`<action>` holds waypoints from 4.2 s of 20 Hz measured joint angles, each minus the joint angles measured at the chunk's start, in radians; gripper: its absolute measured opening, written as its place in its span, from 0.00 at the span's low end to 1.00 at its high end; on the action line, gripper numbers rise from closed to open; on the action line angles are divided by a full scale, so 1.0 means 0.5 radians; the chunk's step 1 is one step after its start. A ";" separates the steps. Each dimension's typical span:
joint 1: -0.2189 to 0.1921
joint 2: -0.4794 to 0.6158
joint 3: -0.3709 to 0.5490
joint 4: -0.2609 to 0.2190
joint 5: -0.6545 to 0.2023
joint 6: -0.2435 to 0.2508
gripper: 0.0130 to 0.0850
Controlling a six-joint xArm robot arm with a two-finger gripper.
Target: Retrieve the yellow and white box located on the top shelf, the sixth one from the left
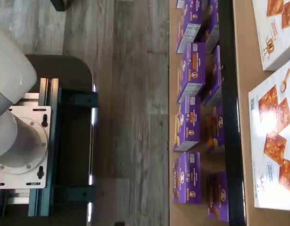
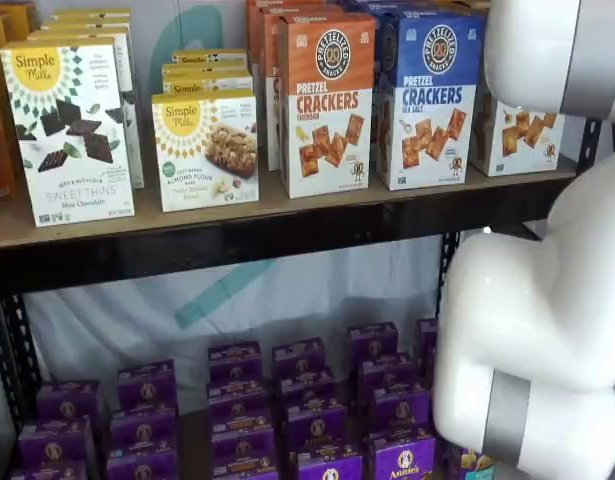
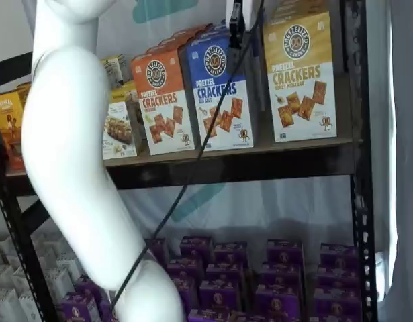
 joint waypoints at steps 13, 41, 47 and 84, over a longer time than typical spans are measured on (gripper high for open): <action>-0.165 -0.164 0.186 0.284 -0.285 -0.037 1.00; -0.090 0.097 0.083 0.410 -0.996 -0.111 1.00; 0.003 0.167 0.044 0.298 -1.097 -0.096 1.00; 0.279 0.574 -0.549 -0.345 -0.478 0.082 0.94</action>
